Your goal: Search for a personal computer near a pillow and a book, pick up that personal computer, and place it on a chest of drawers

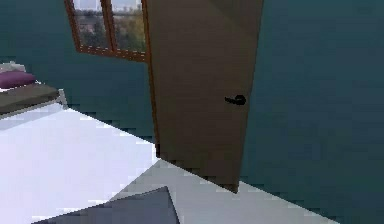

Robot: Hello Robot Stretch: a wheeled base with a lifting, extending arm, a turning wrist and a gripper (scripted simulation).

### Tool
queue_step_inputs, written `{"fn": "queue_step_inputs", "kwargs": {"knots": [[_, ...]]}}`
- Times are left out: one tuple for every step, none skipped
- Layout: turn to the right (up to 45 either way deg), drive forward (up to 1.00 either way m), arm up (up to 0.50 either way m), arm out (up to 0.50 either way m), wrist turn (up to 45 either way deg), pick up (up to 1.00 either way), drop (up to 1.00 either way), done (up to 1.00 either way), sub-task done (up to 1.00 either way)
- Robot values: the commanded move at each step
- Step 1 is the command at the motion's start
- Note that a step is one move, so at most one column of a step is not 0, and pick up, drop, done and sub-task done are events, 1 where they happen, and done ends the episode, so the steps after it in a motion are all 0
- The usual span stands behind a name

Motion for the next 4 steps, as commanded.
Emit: {"fn": "queue_step_inputs", "kwargs": {"knots": [[-45.0, 0.0, 0.0, 0.0, 0.0, 0.0, 0.0, 0.0, 0.0], [-6.0, 0.0, 0.0, 0.0, 0.0, 0.0, 0.0, 0.0, 0.0], [0.0, 1.0, 0.0, 0.0, 0.0, 0.0, 0.0, 0.0, 0.0], [0.0, 0.7, 0.0, 0.0, 0.0, 0.0, 0.0, 0.0, 0.0]]}}
